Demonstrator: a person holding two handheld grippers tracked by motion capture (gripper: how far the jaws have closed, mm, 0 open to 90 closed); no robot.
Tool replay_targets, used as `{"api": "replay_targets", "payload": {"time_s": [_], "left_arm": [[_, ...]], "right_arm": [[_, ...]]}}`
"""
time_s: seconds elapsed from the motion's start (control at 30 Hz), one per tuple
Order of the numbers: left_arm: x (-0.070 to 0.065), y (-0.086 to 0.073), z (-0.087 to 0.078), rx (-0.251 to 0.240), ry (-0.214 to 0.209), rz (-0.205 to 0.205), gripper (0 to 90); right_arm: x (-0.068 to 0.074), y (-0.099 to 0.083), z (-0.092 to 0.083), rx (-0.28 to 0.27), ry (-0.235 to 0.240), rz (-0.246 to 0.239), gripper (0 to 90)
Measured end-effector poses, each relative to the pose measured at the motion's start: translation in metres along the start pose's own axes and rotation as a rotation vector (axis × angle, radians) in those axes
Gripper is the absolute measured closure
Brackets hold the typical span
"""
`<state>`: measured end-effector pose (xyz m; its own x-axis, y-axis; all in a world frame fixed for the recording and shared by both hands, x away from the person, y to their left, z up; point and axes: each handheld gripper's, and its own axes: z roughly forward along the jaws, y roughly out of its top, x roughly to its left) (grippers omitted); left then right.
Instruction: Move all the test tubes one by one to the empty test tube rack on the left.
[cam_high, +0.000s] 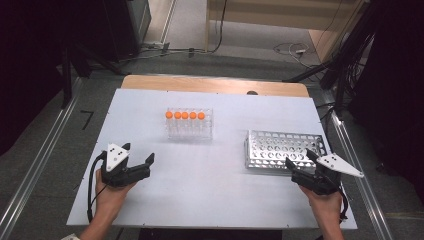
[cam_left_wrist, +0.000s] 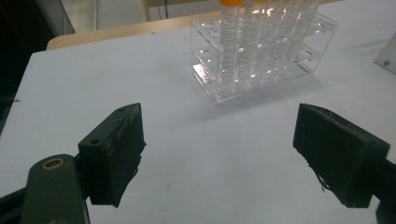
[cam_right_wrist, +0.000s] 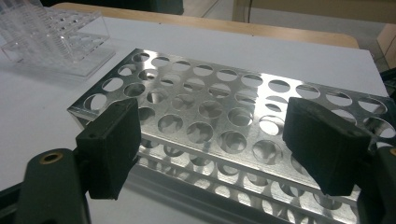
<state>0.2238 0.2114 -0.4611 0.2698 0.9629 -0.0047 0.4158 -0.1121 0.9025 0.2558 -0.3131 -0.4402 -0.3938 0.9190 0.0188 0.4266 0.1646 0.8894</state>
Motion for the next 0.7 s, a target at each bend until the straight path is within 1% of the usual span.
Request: {"api": "replay_targets", "payload": {"time_s": [0.13,0.23,0.43,0.7], "left_arm": [[0.007,-0.004,-0.003,0.009,0.014,-0.008,17.2],[0.011,-0.006,-0.005,0.006,0.02,-0.018,17.2],[0.013,-0.009,-0.007,0.009,0.024,-0.019,17.2],[0.019,-0.012,-0.011,0.009,0.033,-0.034,17.3]], "right_arm": [[-0.004,-0.003,-0.003,0.001,-0.002,-0.001,17.9],[-0.007,-0.004,-0.004,0.003,-0.007,0.004,17.9],[-0.011,-0.007,-0.008,0.002,-0.016,0.01,17.9],[-0.017,-0.011,-0.015,0.004,-0.033,0.022,17.9]]}}
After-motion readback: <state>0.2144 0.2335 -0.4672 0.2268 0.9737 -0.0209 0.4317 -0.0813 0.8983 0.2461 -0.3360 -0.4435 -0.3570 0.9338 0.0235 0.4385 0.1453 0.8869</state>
